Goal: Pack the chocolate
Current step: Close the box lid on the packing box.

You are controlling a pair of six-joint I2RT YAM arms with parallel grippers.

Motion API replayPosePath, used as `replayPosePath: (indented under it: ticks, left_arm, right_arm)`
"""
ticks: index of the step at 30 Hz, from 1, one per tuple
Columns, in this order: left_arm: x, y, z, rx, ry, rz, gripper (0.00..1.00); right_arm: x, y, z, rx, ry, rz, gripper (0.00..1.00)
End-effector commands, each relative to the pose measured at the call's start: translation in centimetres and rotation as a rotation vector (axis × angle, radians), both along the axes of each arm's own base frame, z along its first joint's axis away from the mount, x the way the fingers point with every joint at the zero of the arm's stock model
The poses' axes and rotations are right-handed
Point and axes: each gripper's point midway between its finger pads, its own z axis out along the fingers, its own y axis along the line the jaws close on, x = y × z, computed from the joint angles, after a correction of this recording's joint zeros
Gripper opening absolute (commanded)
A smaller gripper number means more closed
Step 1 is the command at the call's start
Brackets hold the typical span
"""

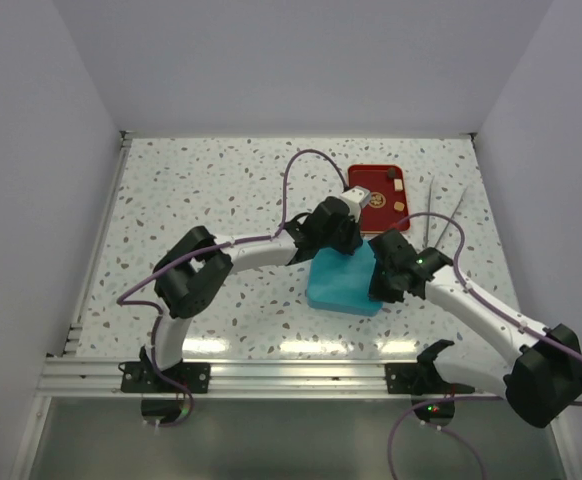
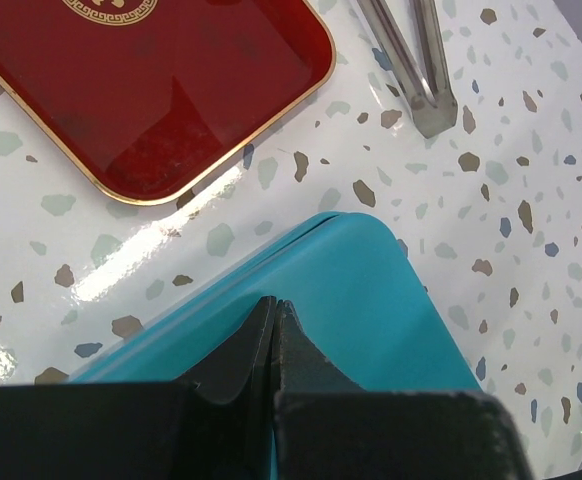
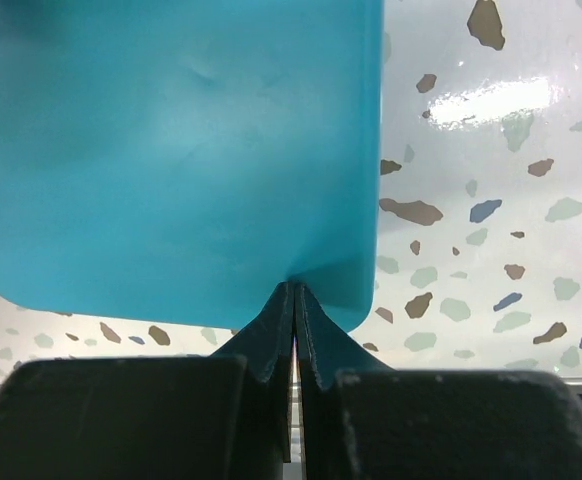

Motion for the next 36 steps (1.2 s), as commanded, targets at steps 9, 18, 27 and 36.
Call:
replayPosePath:
  ticks: [9,18,27,36]
  left_arm:
    - [-1.5,5.7,-5.5,0.297,0.082,0.043,0.00]
    - [3.3,7.0,3.8,0.115,-0.070,0.168,0.01]
    - [5.1,11.4,3.1,0.118,-0.042,0.259,0.00]
    - [4.3,11.4,3.9,0.094,-0.050,0.257,0.00]
  right_arm:
    - [0.0,-2.7,-1.0,-0.237,0.131,0.056,0.00]
    - [5.2,0.2,2.2,-0.190,0.004,0.116,0.00]
    - [9.9,0.5,2.7,-0.180,-0.064,0.131,0.00]
    - [13.7,0.6,1.3,-0.161,-0.096,0.146,0.00]
